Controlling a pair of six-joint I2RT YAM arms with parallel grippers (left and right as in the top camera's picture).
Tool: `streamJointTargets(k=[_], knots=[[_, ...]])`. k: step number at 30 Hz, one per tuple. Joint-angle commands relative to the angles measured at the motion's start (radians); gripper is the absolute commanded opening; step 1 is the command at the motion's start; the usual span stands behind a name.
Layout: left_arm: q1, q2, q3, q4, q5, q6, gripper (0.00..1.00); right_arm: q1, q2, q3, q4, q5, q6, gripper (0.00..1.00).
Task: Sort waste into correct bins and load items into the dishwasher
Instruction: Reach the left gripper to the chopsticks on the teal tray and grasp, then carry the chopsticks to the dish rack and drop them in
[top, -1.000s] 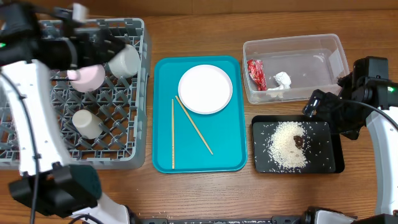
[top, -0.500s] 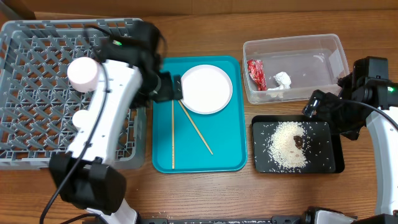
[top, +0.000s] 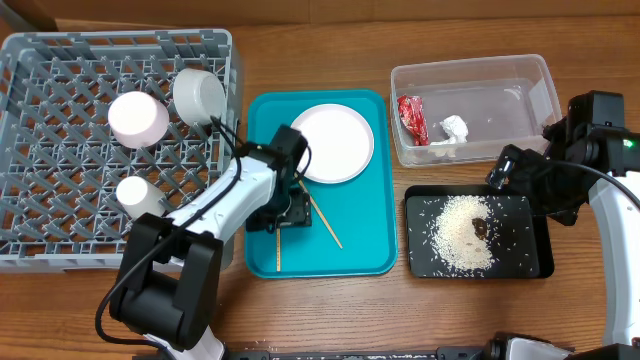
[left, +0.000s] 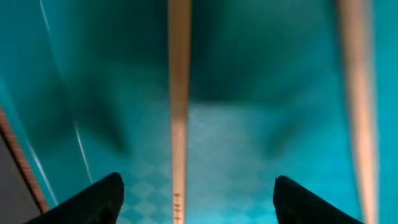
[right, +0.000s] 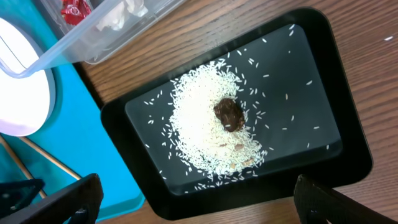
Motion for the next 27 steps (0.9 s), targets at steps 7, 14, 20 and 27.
streamJointTargets(k=[7, 14, 20, 27], knots=[[0.002, 0.006, -0.141, 0.134, 0.012, -0.008, 0.18, 0.000, -0.016, -0.003, -0.002, 0.007, 0.000, 1.00], [0.008, -0.001, -0.108, 0.097, 0.020, -0.008, 0.04, 0.000, -0.016, -0.003, -0.003, 0.007, 0.000, 1.00], [0.031, -0.096, 0.058, -0.029, 0.005, 0.036, 0.04, 0.000, -0.016, -0.003, -0.006, 0.007, 0.000, 1.00], [0.106, -0.224, 0.278, -0.193, -0.064, 0.227, 0.04, 0.000, -0.016, -0.003, -0.005, 0.007, 0.000, 1.00]])
